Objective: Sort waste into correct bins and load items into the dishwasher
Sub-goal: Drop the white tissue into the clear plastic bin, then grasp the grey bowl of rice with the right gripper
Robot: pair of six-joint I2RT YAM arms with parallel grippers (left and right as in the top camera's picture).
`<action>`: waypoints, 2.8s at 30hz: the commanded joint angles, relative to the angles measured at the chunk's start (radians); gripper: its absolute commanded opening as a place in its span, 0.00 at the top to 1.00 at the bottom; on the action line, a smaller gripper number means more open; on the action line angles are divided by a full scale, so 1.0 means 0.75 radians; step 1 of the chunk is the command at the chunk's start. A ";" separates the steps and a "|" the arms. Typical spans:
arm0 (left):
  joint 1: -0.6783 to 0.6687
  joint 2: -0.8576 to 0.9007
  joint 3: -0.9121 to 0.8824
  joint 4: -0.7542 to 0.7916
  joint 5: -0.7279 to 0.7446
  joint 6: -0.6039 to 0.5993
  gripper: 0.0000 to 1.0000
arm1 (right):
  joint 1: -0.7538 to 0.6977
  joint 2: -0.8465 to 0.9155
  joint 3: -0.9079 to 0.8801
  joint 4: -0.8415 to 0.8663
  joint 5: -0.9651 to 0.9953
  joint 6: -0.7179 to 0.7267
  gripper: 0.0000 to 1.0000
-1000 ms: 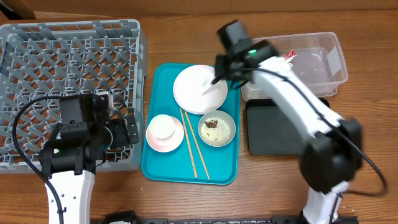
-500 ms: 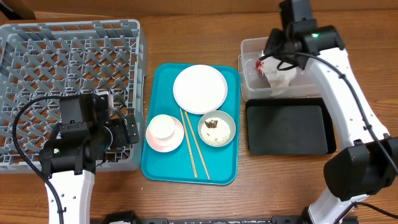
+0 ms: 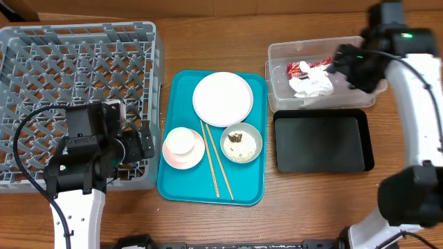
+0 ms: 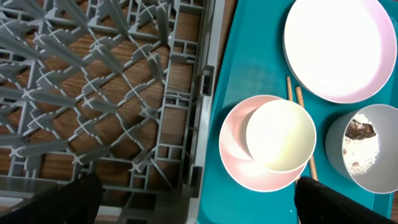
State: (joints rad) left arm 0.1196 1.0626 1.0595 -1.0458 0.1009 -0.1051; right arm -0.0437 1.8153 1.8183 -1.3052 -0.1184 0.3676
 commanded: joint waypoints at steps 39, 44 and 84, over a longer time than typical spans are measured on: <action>0.006 0.072 0.030 0.057 0.146 0.181 0.00 | 1.022 -0.069 -0.541 0.494 -0.073 -0.089 0.41; 0.006 0.081 0.030 0.049 0.145 0.181 0.00 | 1.053 0.049 -0.541 0.567 -0.072 -0.015 0.50; 0.006 0.082 0.030 0.038 0.146 0.181 0.00 | 0.870 -0.149 -0.386 0.340 -0.086 0.105 0.96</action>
State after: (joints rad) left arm 0.1196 1.1191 1.0611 -1.0172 0.1986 0.0082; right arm 0.6575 1.7874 1.4918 -1.0328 -0.0971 0.4412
